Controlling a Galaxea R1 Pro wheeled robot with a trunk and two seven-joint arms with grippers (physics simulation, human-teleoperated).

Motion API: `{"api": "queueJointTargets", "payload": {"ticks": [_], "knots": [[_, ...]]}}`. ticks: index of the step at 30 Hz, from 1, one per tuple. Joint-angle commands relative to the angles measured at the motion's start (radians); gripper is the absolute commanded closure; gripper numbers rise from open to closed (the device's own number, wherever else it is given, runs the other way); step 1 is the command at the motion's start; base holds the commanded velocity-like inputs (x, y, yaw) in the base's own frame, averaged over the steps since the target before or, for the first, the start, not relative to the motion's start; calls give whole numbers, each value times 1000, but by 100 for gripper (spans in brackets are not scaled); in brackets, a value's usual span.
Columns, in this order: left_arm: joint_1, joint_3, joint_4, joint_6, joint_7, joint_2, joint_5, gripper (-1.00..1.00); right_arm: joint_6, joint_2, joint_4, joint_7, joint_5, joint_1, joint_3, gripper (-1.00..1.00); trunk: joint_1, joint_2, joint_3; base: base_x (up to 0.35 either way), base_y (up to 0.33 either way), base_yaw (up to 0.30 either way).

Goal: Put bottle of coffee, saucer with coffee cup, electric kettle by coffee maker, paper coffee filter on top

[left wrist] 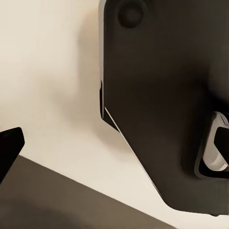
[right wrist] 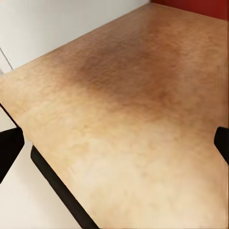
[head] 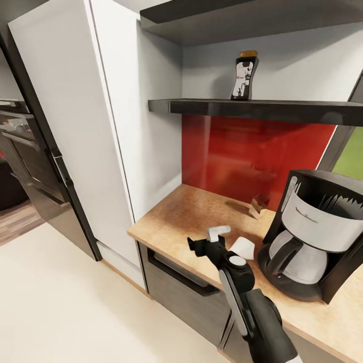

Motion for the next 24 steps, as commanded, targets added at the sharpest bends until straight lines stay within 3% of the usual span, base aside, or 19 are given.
{"api": "queueJointTargets", "payload": {"ticks": [1,9,18,24], "knots": [[0,-1,-1,-2,1,0,2,-100,9,-2,2,1,1,-5,-1,-100,1,-2,-2,0,0,0],[1,-3,-1,-7,2,0,2,-100,18,-25,17,0,11,-12,-4,-100,1,-2,-2,14,-5,0],[4,-3,1,-6,2,0,2,-100,132,-35,15,-2,132,-13,-5,-100,1,-2,-2,2,-1,0],[4,-2,1,-6,2,0,2,-100,142,-35,12,-4,159,-36,-6,-100,1,-2,-2,0,0,0]]}}
